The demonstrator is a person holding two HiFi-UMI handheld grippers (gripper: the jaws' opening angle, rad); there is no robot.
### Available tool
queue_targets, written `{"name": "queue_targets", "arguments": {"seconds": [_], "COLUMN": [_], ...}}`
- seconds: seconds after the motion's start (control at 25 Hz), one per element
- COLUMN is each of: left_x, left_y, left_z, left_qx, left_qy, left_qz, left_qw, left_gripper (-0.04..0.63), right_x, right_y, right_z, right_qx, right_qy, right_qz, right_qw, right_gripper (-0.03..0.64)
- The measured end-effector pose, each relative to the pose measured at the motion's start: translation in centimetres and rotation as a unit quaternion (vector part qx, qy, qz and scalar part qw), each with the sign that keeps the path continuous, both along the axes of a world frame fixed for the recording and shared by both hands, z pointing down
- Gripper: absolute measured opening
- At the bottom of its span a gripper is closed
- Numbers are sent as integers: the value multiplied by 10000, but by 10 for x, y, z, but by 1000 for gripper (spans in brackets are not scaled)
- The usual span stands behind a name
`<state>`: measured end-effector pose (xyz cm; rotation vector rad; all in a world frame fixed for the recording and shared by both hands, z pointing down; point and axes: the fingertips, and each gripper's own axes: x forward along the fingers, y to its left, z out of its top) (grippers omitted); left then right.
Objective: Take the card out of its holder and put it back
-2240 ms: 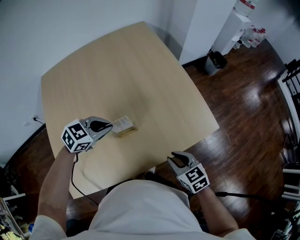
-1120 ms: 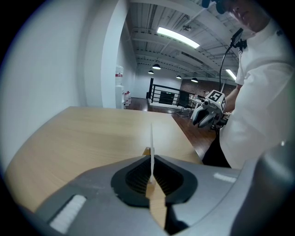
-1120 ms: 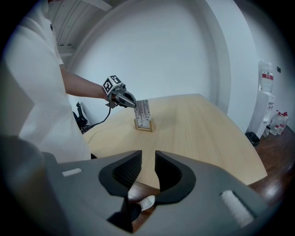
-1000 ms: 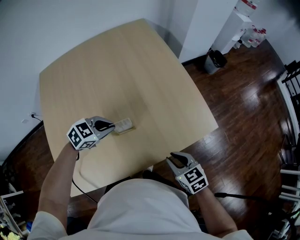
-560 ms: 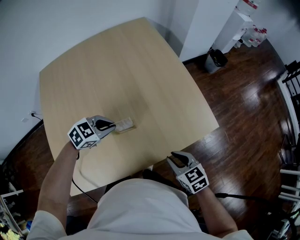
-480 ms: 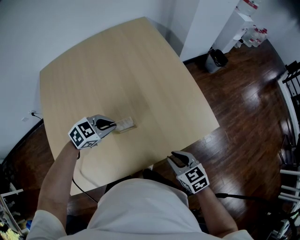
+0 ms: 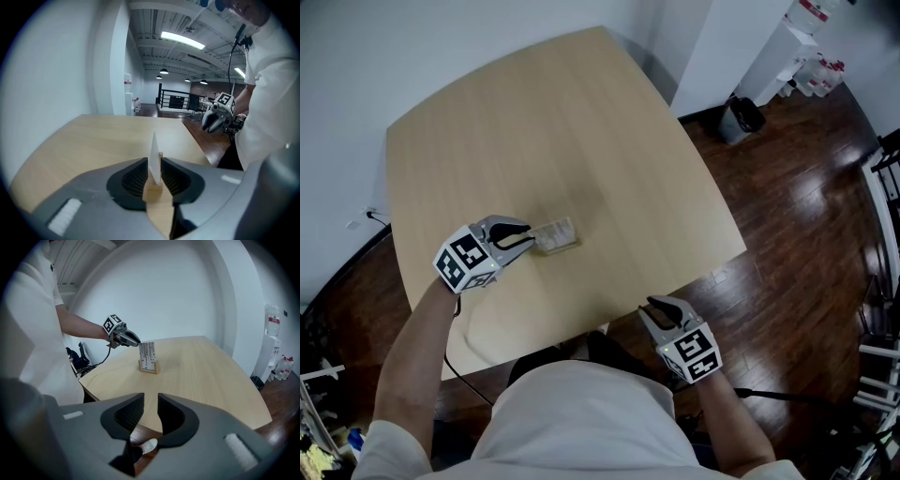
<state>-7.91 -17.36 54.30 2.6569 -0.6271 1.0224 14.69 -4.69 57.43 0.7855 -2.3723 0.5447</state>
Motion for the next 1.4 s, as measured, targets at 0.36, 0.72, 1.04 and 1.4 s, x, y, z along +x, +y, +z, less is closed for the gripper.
{"name": "queue_targets", "arguments": {"seconds": [0.36, 0.72, 1.04, 1.4], "left_x": [-37, -91, -136, -117], "left_y": [33, 178, 309, 373], "left_z": [-54, -101, -111, -109], "left_qx": [513, 745, 582, 444], "left_qy": [703, 1377, 1637, 1819], "left_qz": [-995, -1193, -1179, -818], "left_qw": [9912, 9804, 9777, 9789], "left_gripper": [92, 92, 92, 92], "right_x": [-14, -64, -107, -124], "right_y": [12, 69, 173, 223], "right_z": [-19, -70, -101, -124], "right_qx": [348, 891, 823, 951], "right_qy": [66, -23, -377, -371], "right_qz": [169, 701, 1134, 1064], "right_qw": [9992, 9935, 9894, 9891], "right_gripper": [95, 97, 100, 107]}}
